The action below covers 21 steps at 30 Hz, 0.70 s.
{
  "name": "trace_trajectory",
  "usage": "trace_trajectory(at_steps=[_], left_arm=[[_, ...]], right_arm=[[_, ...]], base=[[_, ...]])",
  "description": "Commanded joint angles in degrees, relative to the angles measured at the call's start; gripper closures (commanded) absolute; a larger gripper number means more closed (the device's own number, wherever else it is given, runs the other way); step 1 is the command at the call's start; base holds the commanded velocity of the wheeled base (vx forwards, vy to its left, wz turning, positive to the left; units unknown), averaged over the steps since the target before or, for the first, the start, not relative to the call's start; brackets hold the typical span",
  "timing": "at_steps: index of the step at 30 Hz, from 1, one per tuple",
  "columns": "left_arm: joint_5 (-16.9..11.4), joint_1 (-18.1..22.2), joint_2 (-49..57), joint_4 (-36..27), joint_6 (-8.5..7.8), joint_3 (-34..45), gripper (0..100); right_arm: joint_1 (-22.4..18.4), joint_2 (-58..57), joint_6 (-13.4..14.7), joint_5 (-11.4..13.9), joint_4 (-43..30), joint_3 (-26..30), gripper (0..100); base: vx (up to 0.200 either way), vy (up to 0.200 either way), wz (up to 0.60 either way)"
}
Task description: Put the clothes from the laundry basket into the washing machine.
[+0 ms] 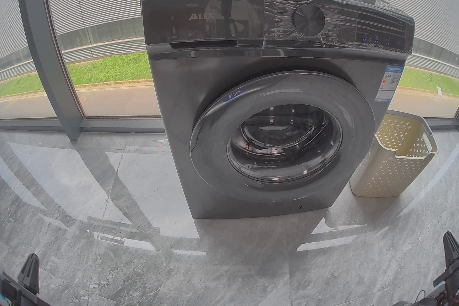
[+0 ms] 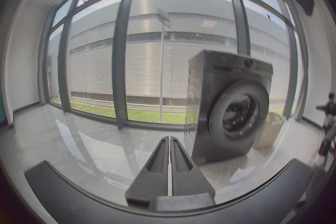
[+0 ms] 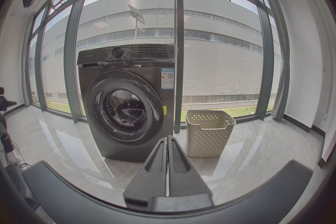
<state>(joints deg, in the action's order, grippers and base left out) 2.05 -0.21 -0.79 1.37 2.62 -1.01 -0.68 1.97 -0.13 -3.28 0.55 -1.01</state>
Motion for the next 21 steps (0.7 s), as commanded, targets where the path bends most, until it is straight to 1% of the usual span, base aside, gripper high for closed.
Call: trace_trajectory(at_steps=[1,2,3,4,5,10,21], left_arm=[[-2.5,-0.1,-0.5,-4.9,-2.97,-0.3,100],[-2.5,-0.2,-0.6,-4.2,-3.15,-0.2,100],[-2.6,-0.2,-0.2,-3.7,-3.06,0.0,100],[-2.6,-0.1,0.6,-3.7,-2.88,0.0,100],[-2.3,-0.1,0.8,-3.5,-2.62,0.0,100],[-2.2,-0.1,0.8,-2.4,-2.88,0.5,100],[-2.2,-0.1,0.8,-2.4,-2.8,0.5,100]], right_arm=[[0.6,-2.0,1.3,-0.6,-0.2,0.9,100],[0.6,-2.0,0.8,0.2,-0.2,1.0,100],[0.6,-2.0,0.6,1.7,-0.1,1.0,100],[0.6,-1.9,0.5,2.0,-0.2,1.0,100],[0.6,-2.0,0.6,2.0,-0.2,1.0,100],[0.6,-2.0,0.6,2.0,-0.1,1.0,100],[0.6,-2.0,0.5,2.1,-0.1,1.0,100]], base=[[0.0,0.0,0.0],[0.0,0.0,0.0],[0.0,0.0,0.0],[0.0,0.0,0.0],[0.0,0.0,0.0],[0.0,0.0,0.0],[0.0,0.0,0.0]])
